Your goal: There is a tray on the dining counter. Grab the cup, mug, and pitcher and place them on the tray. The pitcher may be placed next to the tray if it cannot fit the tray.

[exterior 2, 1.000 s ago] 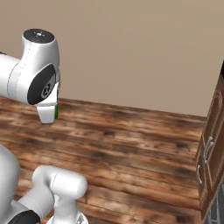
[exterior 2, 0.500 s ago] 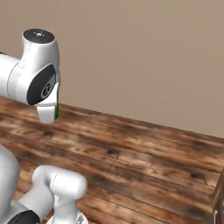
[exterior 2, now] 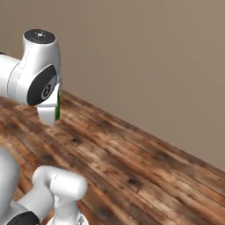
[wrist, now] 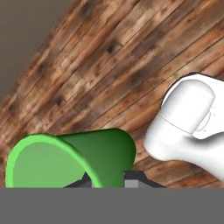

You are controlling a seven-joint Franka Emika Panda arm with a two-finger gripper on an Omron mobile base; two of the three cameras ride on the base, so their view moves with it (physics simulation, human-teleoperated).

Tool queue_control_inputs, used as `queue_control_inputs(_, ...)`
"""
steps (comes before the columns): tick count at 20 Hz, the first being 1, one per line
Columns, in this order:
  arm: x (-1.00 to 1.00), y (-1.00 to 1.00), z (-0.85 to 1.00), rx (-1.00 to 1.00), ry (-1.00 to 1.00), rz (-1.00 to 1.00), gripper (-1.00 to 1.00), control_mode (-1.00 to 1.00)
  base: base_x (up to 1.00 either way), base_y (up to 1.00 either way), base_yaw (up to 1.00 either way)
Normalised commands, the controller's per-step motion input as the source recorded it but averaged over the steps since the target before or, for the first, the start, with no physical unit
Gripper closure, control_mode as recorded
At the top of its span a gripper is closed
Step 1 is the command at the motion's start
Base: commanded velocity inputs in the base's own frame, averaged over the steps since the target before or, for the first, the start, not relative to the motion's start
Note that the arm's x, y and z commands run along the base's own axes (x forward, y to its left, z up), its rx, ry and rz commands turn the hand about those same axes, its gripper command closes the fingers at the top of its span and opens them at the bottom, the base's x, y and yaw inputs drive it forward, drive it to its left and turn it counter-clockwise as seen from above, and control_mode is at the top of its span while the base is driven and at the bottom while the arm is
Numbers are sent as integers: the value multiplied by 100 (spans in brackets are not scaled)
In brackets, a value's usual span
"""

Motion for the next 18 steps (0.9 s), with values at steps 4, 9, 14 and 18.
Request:
queue_control_inputs(4,0,0,0,0,0,0,100,100,100,-20,84)
queue_control_inputs(9,0,0,0,0,0,0,100,100,100,-21,94)
queue_control_inputs(14,0,0,0,0,0,0,100,100,100,-19,94)
queue_control_inputs(18,0,0,0,0,0,0,100,100,100,-31,75)
